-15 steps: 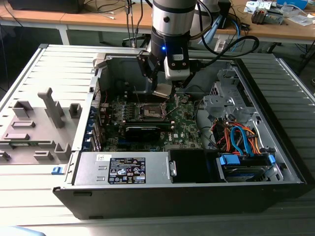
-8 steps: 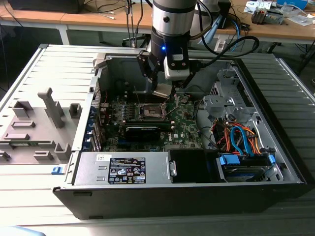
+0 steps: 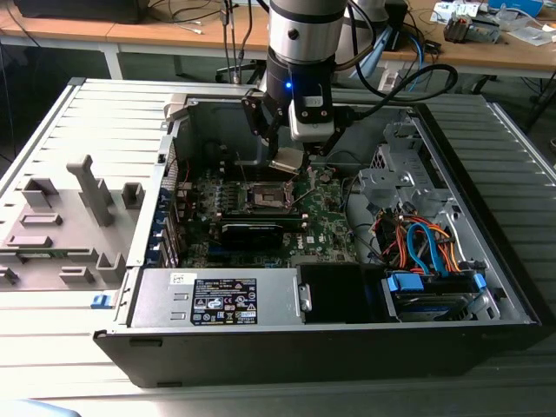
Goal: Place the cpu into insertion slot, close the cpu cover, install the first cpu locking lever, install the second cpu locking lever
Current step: 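Place the cpu into insertion slot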
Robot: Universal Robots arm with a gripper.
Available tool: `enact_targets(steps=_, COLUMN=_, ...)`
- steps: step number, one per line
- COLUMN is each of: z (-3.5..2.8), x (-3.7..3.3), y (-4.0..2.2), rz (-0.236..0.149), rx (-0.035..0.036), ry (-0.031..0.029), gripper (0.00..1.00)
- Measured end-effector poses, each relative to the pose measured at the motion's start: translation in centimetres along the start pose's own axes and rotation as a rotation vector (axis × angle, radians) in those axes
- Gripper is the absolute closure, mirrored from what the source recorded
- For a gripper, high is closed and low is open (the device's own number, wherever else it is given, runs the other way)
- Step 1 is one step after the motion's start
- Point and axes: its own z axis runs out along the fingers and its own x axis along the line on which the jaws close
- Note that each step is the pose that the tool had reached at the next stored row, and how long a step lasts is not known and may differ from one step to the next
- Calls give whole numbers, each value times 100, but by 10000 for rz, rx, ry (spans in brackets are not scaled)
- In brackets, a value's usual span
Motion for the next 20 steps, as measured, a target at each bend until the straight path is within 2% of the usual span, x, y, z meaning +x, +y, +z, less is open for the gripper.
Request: enact_targets(steps=20, z=1, x=0, y=0, rz=232, rx=-4, ry=-19, gripper=45)
